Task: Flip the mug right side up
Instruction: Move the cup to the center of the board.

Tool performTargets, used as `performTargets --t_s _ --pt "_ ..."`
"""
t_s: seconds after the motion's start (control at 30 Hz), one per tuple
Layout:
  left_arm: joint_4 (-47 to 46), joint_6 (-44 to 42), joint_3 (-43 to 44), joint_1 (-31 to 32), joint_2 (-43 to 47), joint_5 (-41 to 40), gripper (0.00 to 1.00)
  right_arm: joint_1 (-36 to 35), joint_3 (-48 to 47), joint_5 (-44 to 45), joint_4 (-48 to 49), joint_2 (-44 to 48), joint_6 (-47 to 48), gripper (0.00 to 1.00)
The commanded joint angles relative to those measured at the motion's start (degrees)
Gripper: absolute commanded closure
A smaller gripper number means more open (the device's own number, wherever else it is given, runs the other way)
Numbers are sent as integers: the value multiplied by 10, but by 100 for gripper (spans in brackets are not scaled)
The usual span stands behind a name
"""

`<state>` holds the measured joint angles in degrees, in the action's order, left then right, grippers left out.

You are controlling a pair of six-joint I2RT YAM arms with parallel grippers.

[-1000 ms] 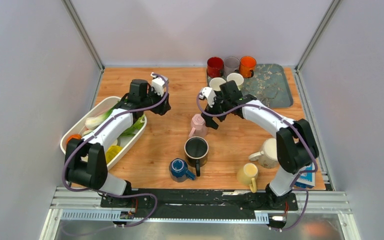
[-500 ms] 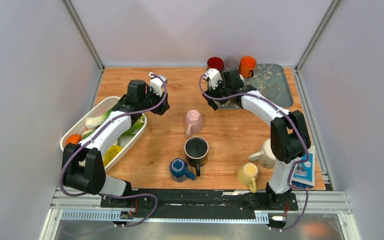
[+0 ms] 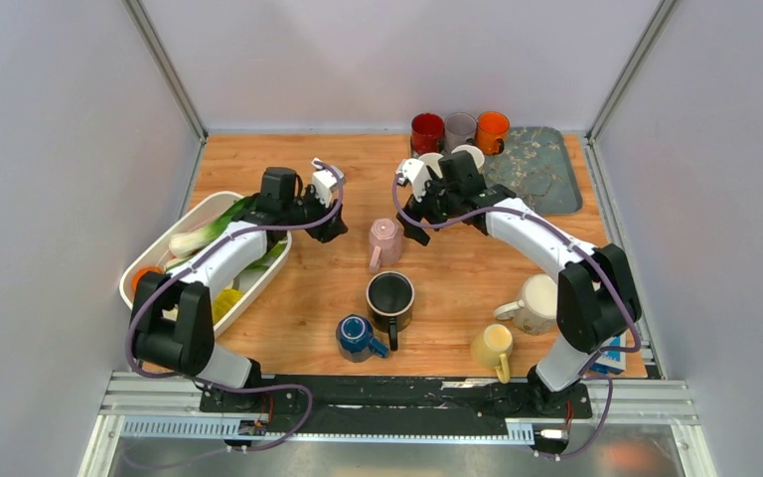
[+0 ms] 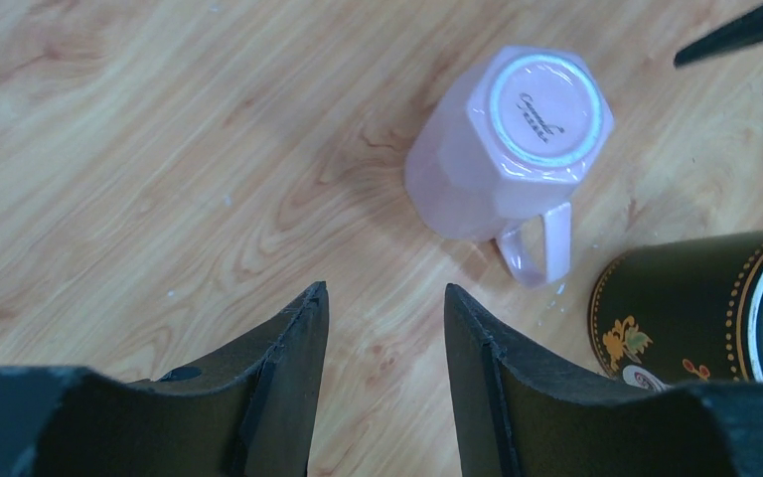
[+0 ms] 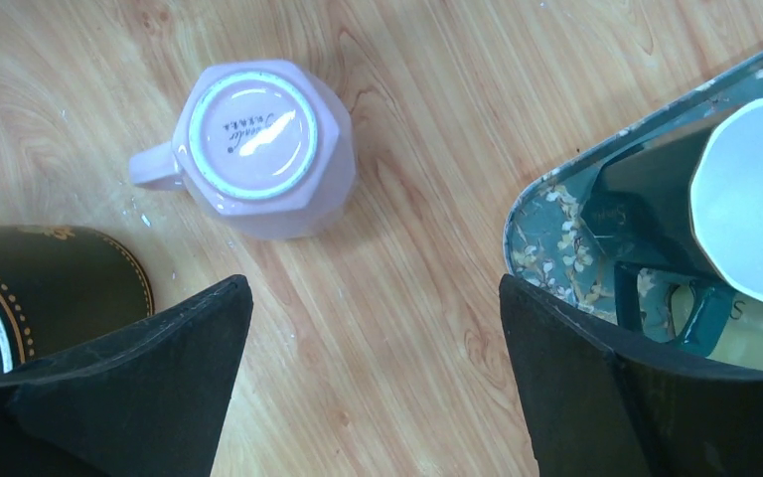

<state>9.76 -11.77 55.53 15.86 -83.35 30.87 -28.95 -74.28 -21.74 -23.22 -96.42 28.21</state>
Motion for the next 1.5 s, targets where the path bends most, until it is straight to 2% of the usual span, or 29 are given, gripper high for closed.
performTargets --t_s 0.0,0.13,0.3,0.4,0.5,0.67,0.83,1.07,1.27,1.47 --pt "-33 -90 -13 22 -25 74 46 4 28 -22 -8 33 29 1" --pt "-51 -137 -26 49 -48 81 46 4 23 -51 -10 18 21 2" --pt "-111 -149 -27 84 -82 56 48 3 26 -71 27 -19 -2 3" --pt "-133 -151 -7 94 -113 51 48 3 9 -36 57 -50 -61 4" --pt "-153 -151 7 101 -136 52 49 6 -14 -1 77 -69 -81 3" --pt "-231 -89 5 120 -159 6 51 29 -79 37 104 -122 -158 3" --pt "-252 -36 0 120 -152 -18 51 34 -146 38 107 -167 -157 3" --pt "-218 -7 -23 98 -105 -38 51 33 -122 32 104 -142 -156 3" --pt "-159 2 -74 51 11 -55 51 29 -93 -17 103 -117 -168 5" --pt "-130 9 -106 33 105 -87 50 1 -104 9 105 -145 -182 9"
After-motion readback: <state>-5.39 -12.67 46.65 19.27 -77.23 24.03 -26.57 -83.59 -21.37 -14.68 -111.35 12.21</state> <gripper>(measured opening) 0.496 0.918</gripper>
